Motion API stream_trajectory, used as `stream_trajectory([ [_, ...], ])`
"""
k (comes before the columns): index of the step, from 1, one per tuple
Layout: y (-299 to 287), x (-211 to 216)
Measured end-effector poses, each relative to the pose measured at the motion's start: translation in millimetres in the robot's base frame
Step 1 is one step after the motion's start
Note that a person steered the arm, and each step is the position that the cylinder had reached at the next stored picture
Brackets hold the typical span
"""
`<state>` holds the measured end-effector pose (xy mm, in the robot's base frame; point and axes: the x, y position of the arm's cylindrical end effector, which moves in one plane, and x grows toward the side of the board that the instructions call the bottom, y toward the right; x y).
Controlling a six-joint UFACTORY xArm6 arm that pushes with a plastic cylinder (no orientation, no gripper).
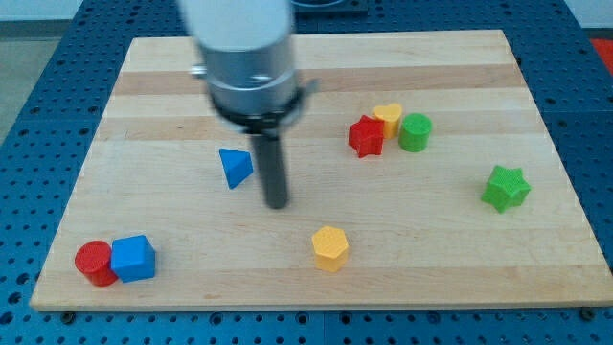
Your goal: Push yellow hexagon to the right side of the blue cube
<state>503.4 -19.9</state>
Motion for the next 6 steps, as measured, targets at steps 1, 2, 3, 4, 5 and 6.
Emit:
stream_trajectory([
  [1,82.7,13.3],
  [2,106.4,46.3],
  [3,58.8,77.8],
  [4,-13.3,82.1],
  [5,-30.4,82.1],
  [6,20.1,81.0],
])
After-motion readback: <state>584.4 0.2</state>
